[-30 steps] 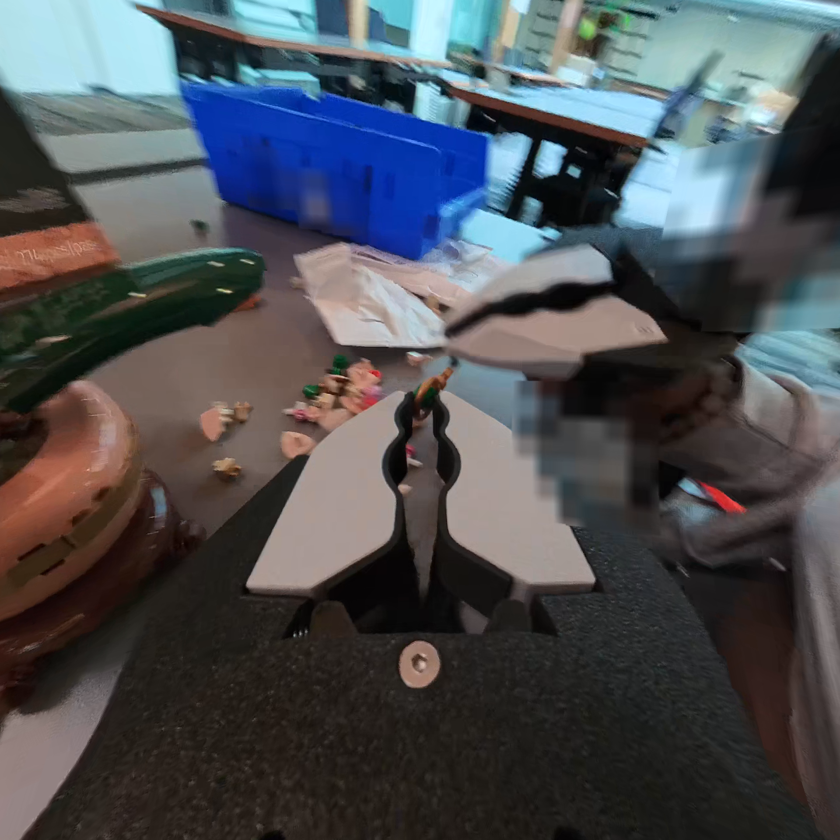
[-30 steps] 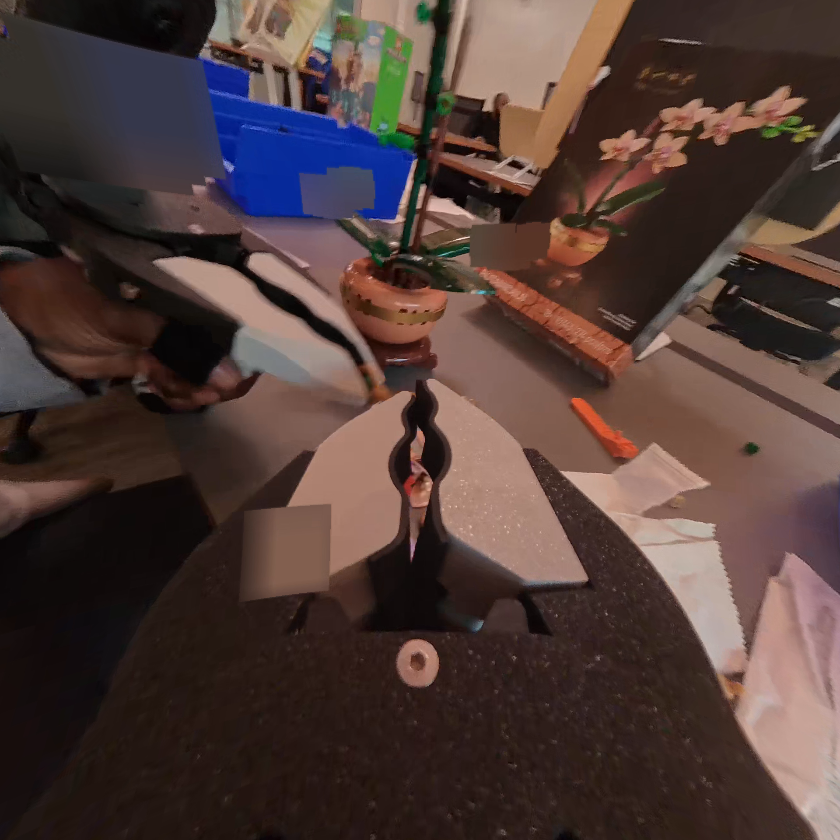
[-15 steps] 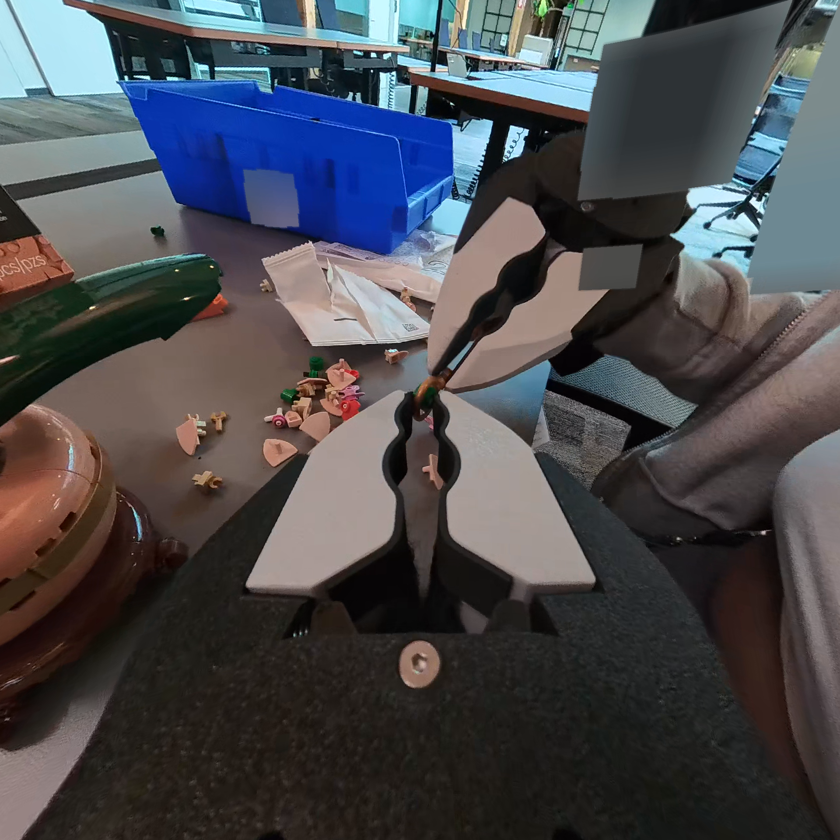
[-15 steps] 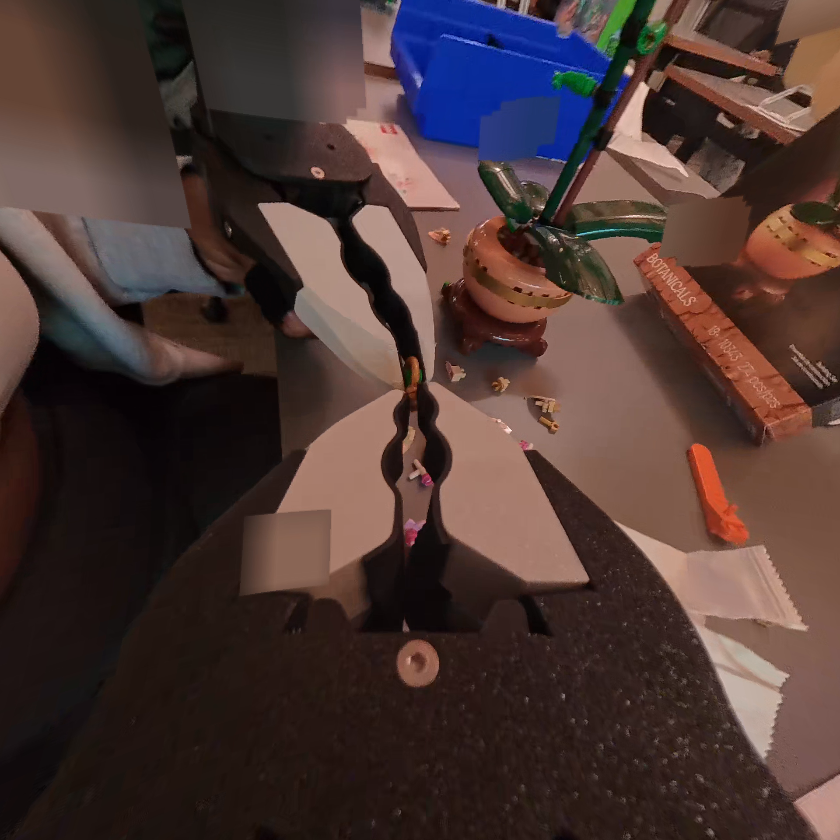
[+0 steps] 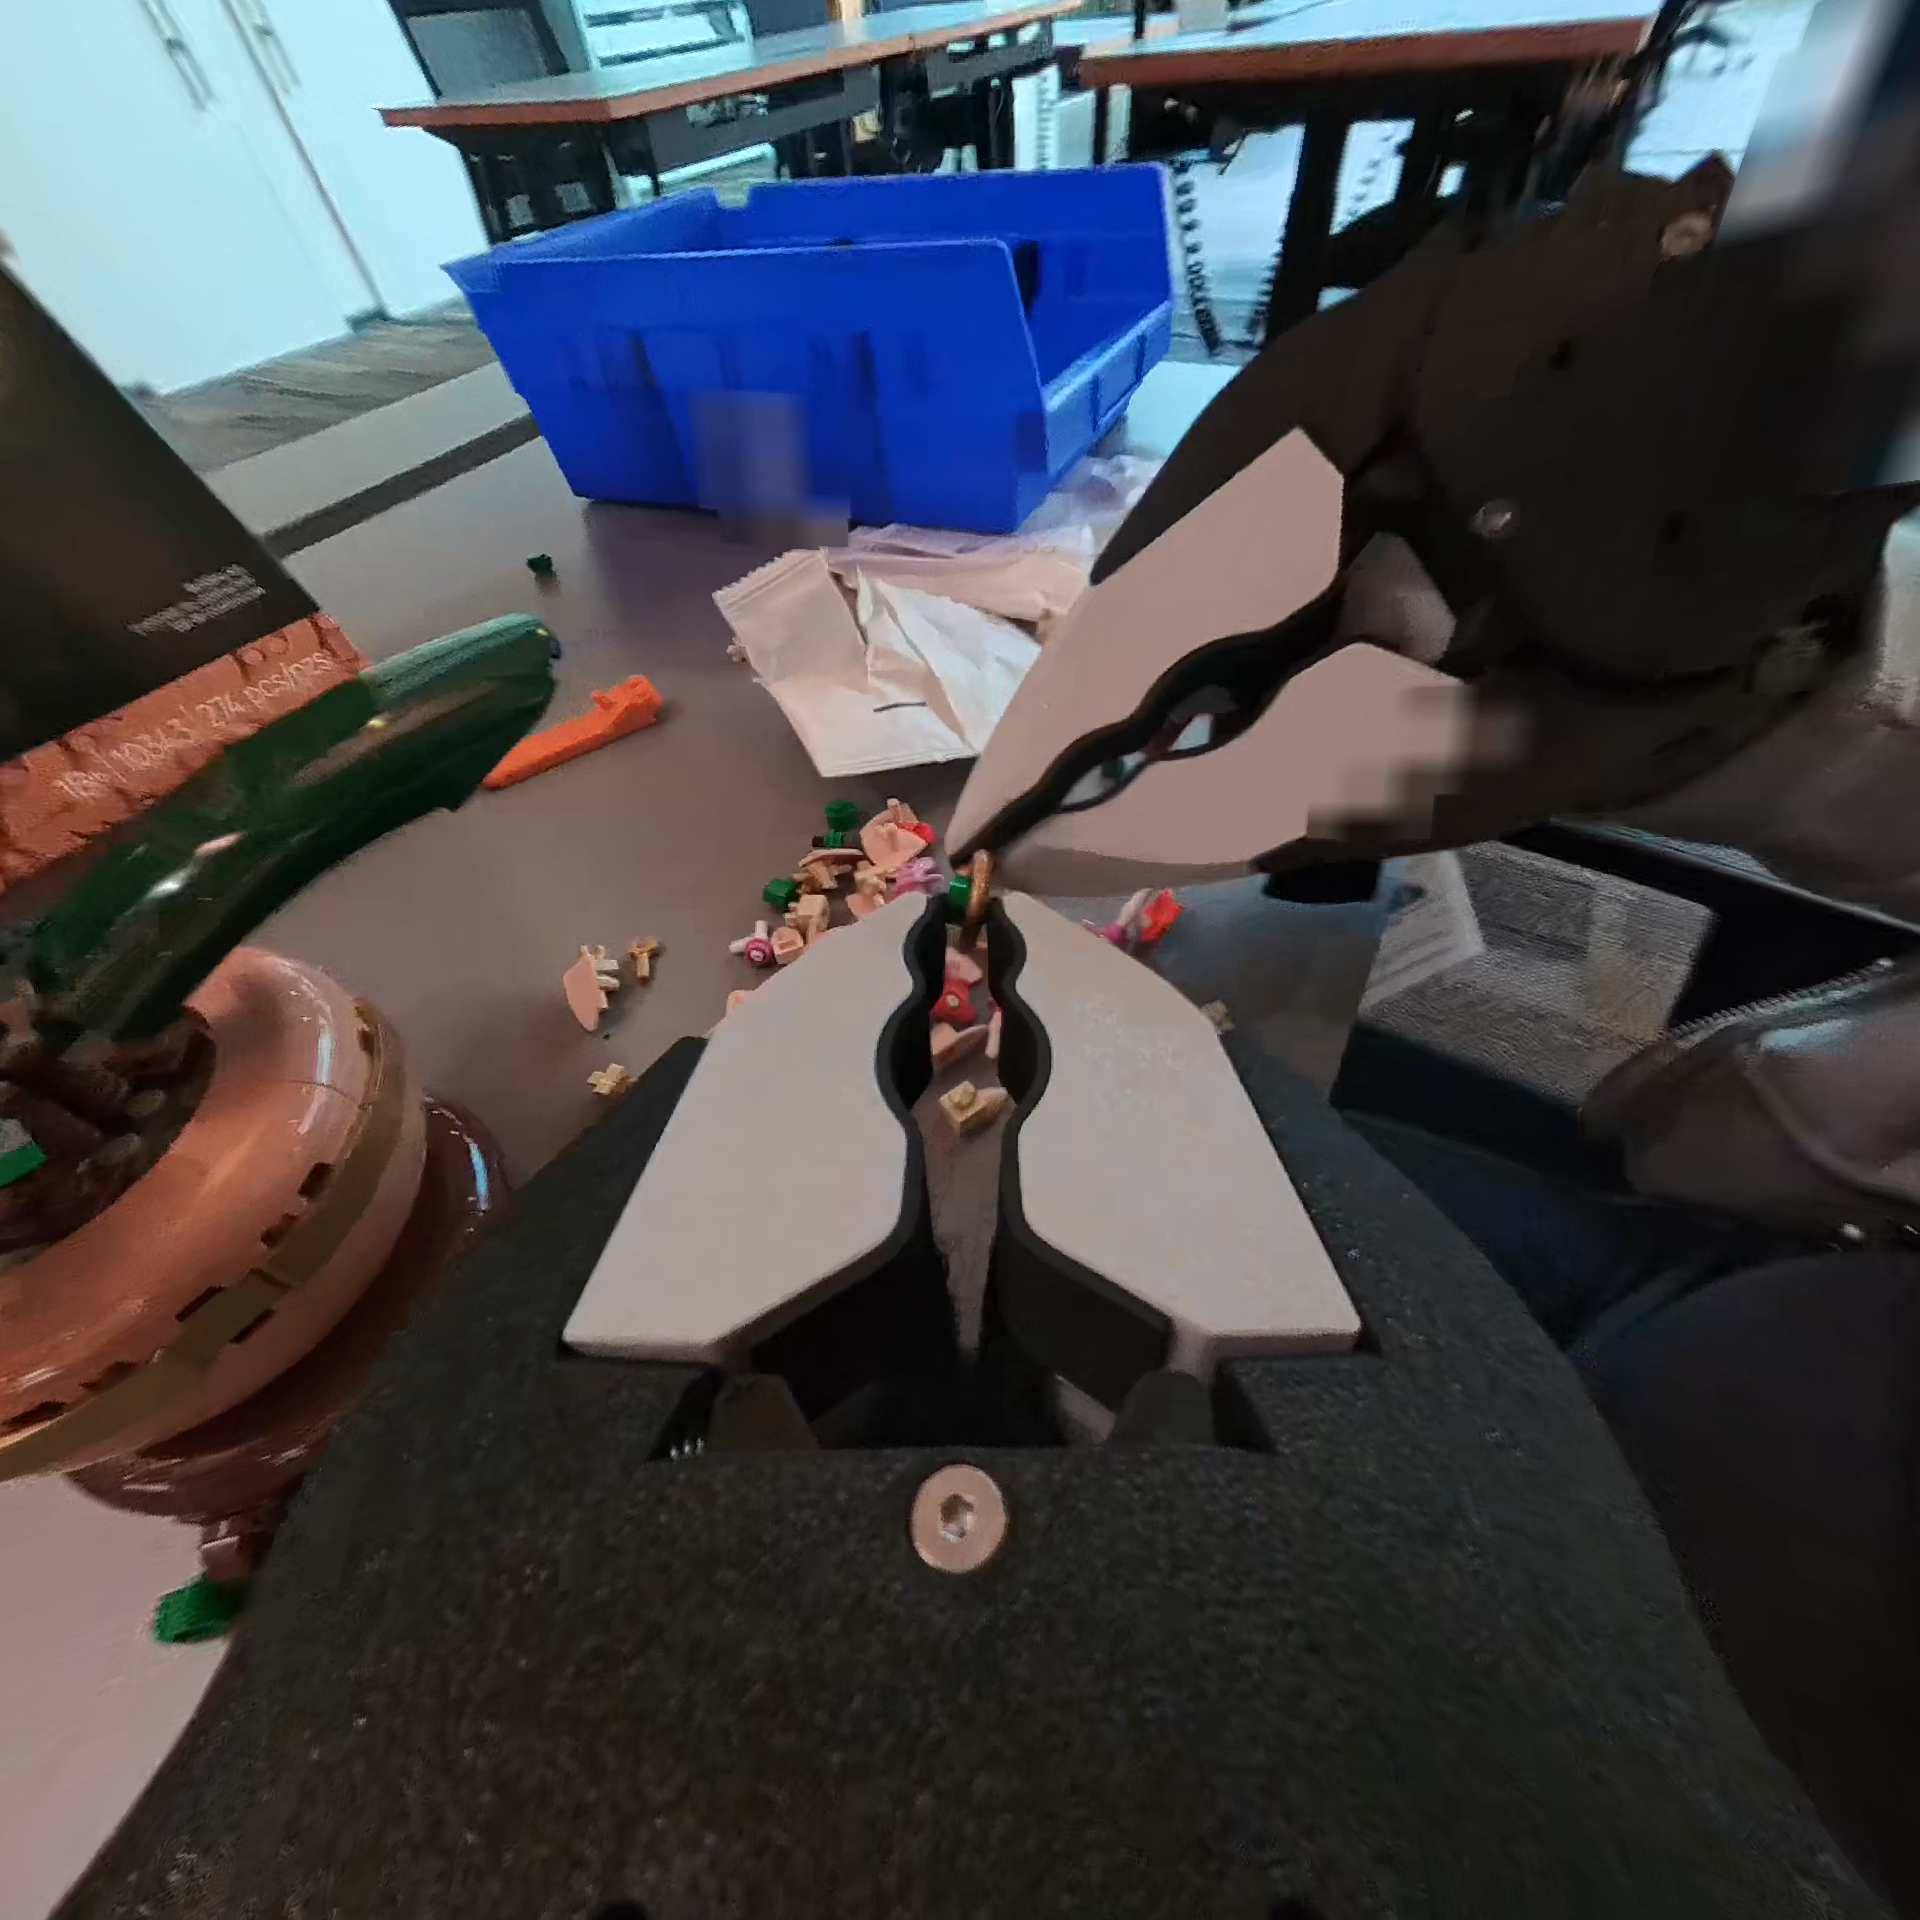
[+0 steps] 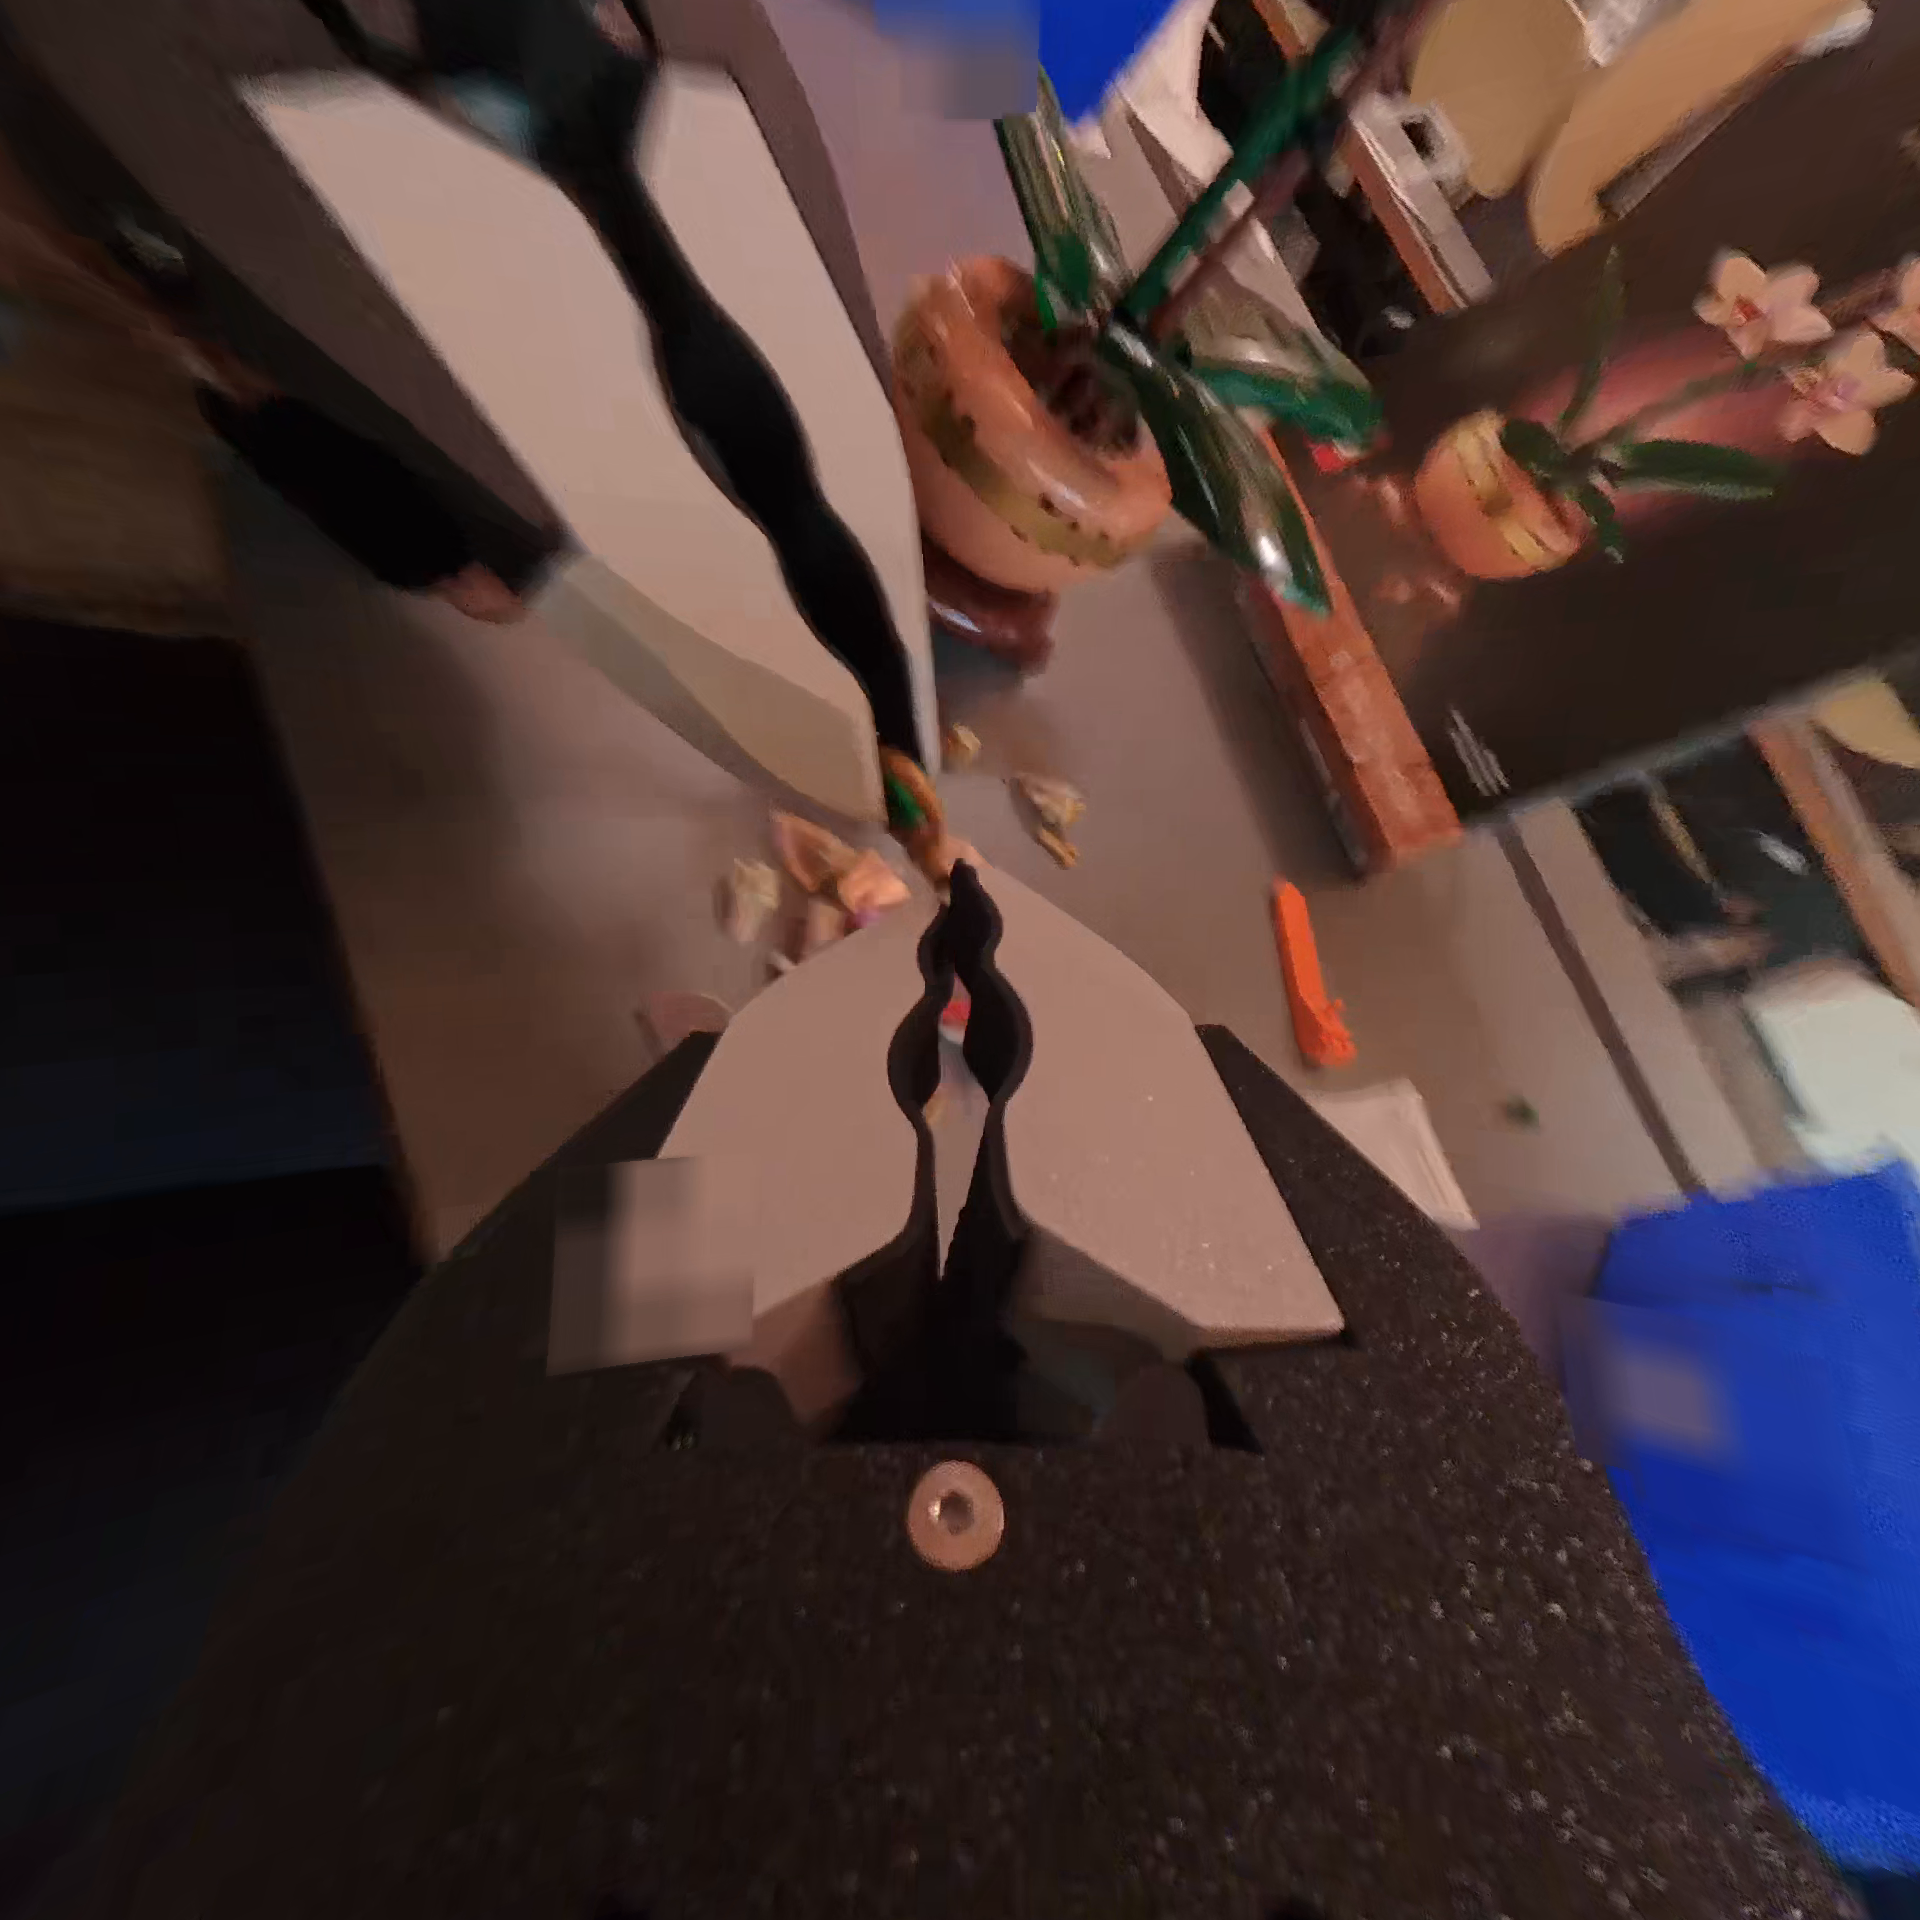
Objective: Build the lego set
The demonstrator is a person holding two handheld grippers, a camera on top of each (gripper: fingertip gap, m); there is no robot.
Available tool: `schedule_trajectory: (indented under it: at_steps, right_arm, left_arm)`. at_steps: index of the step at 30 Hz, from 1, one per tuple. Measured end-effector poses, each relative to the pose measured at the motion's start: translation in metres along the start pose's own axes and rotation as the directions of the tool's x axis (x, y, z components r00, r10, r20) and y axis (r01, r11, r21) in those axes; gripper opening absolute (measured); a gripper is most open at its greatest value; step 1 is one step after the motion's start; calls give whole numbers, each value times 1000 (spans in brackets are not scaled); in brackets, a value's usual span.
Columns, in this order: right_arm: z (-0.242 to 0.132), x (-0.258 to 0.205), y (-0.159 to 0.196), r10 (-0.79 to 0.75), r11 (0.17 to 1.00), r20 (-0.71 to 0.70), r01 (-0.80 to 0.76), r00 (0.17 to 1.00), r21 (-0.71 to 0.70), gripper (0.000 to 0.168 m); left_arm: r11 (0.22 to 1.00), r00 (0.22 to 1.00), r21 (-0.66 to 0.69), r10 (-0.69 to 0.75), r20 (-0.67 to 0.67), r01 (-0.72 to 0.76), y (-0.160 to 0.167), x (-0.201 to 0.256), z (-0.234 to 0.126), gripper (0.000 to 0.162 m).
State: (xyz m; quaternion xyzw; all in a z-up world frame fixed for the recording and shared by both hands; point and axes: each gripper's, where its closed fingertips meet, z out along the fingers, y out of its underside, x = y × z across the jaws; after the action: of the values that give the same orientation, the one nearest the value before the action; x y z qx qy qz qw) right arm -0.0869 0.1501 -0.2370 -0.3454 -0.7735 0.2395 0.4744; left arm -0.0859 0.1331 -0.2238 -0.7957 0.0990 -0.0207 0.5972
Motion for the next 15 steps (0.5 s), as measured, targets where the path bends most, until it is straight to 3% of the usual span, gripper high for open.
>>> schedule_trajectory:
  at_steps: [2, 6, 7, 8, 10, 12, 15]
  right_arm:
    - [1, 17, 38, -104, 978, -105, 83, 989, -189, 0]
    - [-11, 14, 1, 84, 993, -49, -79, 995, 87, 0]
    - [-10, 13, -3, 69, 993, -31, -65, 997, 103, 2]
    - [-7, 16, 3, 38, 998, -48, -35, 998, 59, 16]
    - [-1, 11, 11, -100, 995, -41, 98, 994, -31, 40]
    - [1, 3, 3, -248, 969, -31, 248, 968, -10, 41]
    - [2, -4, 0, -431, 902, 26, 432, 902, -13, 39]
  left_arm:
    - [998, 999, 56, -8, 39, 6, -11, -8, -10, 7]
    - [989, 986, 21, 142, 88, -145, -7, -10, -8, 7]
    - [978, 975, 21, 202, 93, -205, -8, -6, -7, 7]
    - [954, 948, 3, 296, 119, -299, -8, -4, -5, 7]
    - [852, 828, -70, 521, 208, -519, -9, -4, -5, 7]
    - [716, 678, -123, 693, 245, -687, -12, 3, -2, 7]
    - [542, 496, -162, 830, 255, -825, -16, 13, 0, 7]
